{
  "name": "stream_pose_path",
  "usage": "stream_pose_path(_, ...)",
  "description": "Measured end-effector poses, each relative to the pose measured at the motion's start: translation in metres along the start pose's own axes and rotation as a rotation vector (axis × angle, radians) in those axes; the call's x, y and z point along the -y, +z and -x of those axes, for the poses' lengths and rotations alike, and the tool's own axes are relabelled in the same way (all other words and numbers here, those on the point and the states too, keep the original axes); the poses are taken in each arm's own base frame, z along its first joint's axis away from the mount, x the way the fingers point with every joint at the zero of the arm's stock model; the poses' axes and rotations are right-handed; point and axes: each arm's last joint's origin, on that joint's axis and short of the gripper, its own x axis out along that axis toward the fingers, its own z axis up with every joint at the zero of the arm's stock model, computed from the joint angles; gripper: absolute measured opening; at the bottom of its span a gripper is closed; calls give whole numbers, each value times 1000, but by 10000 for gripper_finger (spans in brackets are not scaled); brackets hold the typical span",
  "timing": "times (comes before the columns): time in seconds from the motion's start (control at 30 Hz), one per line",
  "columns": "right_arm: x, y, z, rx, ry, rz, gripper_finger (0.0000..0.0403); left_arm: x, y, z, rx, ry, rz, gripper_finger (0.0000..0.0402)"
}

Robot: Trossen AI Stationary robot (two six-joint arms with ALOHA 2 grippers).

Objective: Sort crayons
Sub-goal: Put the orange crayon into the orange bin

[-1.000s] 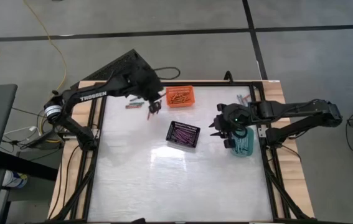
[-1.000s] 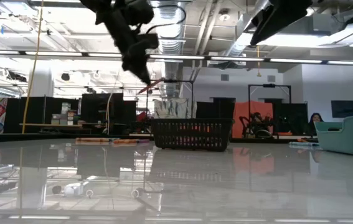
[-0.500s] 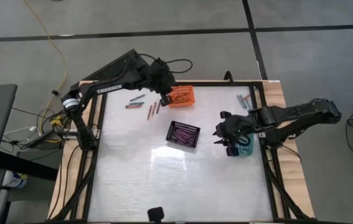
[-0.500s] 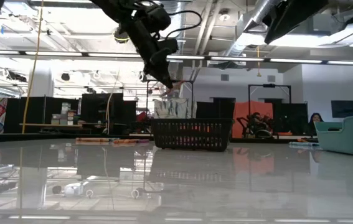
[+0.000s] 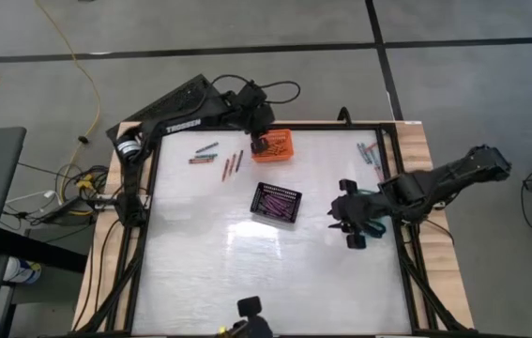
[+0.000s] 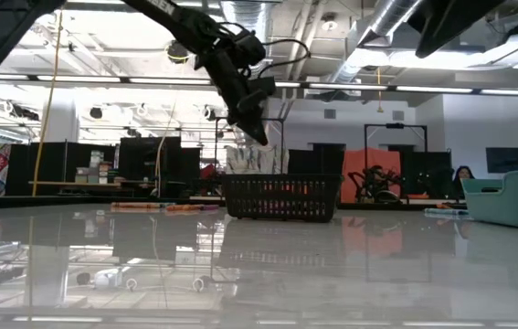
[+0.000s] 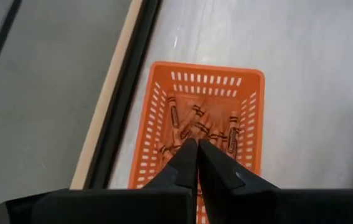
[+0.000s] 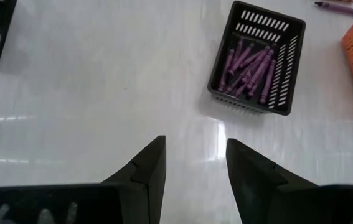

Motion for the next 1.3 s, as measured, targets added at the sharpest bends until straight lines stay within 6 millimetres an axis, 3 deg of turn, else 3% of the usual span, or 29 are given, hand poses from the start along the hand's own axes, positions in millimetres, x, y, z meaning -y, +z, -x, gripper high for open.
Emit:
stream_pose_path(0.27, -13, -4, 3, 13, -17, -6, 161, -3, -4, -24, -50, -13, -20, 0)
stream_pose_path(0.53, -17, -6, 5, 20, -39, 10, 161, -4, -3, -26, -59, -15, -17, 2)
stream_pose_path(0.7, -17, -7, 5, 13, -42, 13, 161, 1, -10, -24, -144, -31, -21, 30)
stream_pose_path(1.03, -16, -5, 5, 38, -74, 88, 161, 28, -40, 27, -626, -111, 5, 94)
stream_pose_path(1.3, -15, 8, 4, 140, -64, 209, 161, 66, -37, 70, -638, -88, -36, 95)
